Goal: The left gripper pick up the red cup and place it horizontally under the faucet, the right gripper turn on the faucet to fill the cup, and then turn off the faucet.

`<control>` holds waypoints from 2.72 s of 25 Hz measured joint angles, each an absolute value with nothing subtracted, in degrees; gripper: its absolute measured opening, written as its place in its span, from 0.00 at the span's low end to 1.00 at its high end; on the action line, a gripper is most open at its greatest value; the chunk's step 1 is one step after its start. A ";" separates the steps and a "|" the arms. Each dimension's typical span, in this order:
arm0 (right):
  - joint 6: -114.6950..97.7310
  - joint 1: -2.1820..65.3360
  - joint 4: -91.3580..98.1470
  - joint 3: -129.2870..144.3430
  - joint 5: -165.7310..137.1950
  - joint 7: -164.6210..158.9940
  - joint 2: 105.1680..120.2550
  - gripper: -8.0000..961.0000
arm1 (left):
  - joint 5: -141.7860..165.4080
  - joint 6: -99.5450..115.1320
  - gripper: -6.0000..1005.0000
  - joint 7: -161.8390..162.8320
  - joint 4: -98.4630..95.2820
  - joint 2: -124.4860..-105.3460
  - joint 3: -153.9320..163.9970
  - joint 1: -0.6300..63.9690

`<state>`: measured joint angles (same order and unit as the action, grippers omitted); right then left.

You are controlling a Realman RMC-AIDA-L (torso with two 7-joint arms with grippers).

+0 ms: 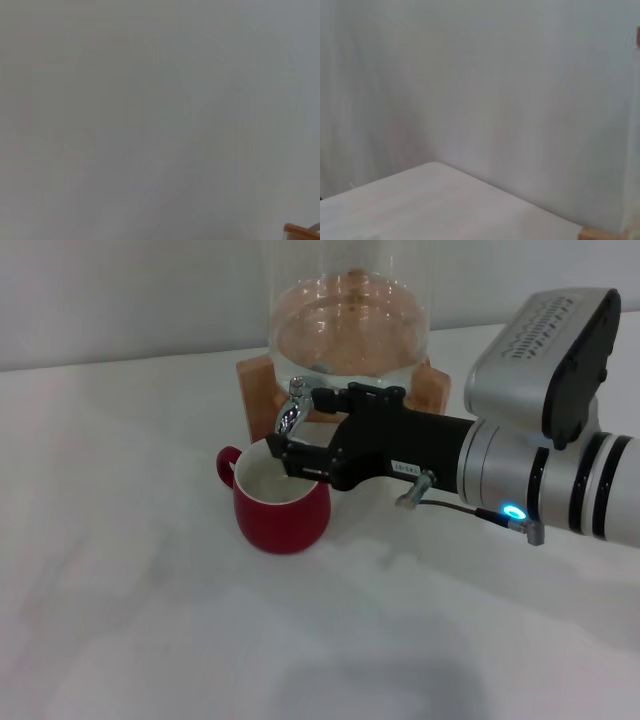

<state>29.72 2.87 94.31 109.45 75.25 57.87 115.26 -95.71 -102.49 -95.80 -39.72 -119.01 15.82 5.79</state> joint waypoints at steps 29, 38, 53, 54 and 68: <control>39.52 -2.02 98.59 97.37 77.69 58.24 115.14 0.77 | -95.71 -102.50 0.86 -95.09 -39.73 -119.00 15.79 5.62; 40.15 -5.77 99.34 89.23 78.01 57.43 115.29 0.77 | -95.46 -102.15 0.86 -94.98 -39.75 -118.94 15.85 5.36; 41.45 -4.86 95.92 79.02 82.11 59.87 115.33 0.77 | -82.81 -101.73 0.86 -82.46 -50.28 -117.70 15.75 4.80; 41.33 -4.69 95.50 79.01 82.43 60.21 115.34 0.77 | -82.14 -101.61 0.86 -81.20 -53.17 -118.25 15.74 4.34; 40.74 -2.20 90.77 78.26 83.25 60.65 115.33 0.77 | -76.61 -99.49 0.86 -66.20 -72.57 -119.70 15.73 2.20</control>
